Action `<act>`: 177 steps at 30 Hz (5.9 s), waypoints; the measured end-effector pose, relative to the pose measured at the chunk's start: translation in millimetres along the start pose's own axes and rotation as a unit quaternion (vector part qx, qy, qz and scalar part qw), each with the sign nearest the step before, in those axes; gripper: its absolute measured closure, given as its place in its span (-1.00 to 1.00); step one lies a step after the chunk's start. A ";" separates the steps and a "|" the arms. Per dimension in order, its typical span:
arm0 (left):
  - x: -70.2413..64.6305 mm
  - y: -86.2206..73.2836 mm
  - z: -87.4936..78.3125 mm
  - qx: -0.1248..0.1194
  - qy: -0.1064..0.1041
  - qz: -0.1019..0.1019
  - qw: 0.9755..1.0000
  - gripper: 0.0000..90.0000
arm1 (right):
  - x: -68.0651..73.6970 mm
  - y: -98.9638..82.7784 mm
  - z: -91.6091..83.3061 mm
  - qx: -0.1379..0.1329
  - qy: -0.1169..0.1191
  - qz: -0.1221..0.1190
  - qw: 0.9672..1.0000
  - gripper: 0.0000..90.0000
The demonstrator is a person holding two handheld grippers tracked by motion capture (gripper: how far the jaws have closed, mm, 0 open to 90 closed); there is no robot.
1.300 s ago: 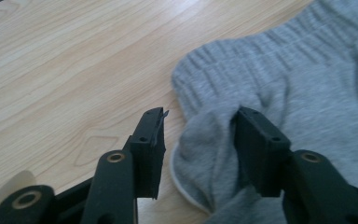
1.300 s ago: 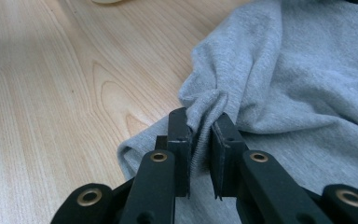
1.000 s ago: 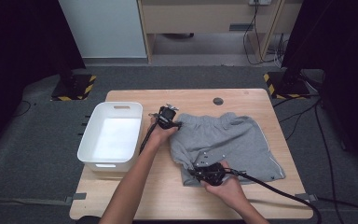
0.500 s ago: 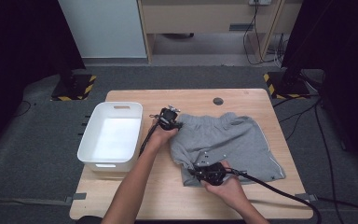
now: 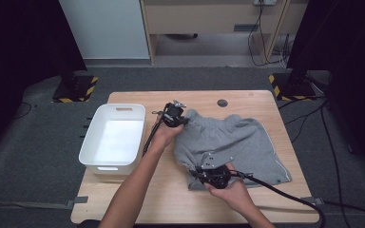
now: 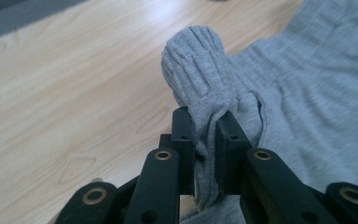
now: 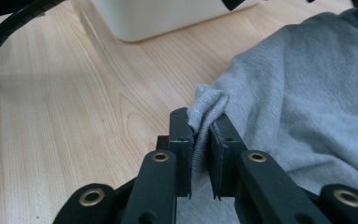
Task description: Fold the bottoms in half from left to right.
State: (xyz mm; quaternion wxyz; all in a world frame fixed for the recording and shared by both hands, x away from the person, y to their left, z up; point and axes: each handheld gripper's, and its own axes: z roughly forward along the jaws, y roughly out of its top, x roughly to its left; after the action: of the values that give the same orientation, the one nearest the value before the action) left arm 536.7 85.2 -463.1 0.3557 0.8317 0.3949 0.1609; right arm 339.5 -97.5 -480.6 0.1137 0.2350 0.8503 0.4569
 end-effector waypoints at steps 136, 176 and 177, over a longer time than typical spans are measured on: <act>96.8 32.6 -115.7 -0.021 0.022 -0.007 1.000 0.79 | 92.7 149.9 30.0 -0.121 0.086 -0.058 0.987 0.92; 37.4 49.0 -52.7 -0.030 0.027 -0.029 0.999 0.79 | 15.6 45.6 -56.4 -0.087 0.018 -0.013 0.996 0.91; 36.2 48.7 -52.7 -0.032 0.027 -0.028 0.999 0.79 | 14.1 44.6 -57.2 -0.086 0.015 -0.009 0.996 0.91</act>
State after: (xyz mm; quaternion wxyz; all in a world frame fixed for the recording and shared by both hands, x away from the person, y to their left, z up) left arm 557.3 116.4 -392.0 0.3758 0.8039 0.4218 0.1861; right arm 317.2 -110.8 -411.4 0.1245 0.2097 0.8114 0.5312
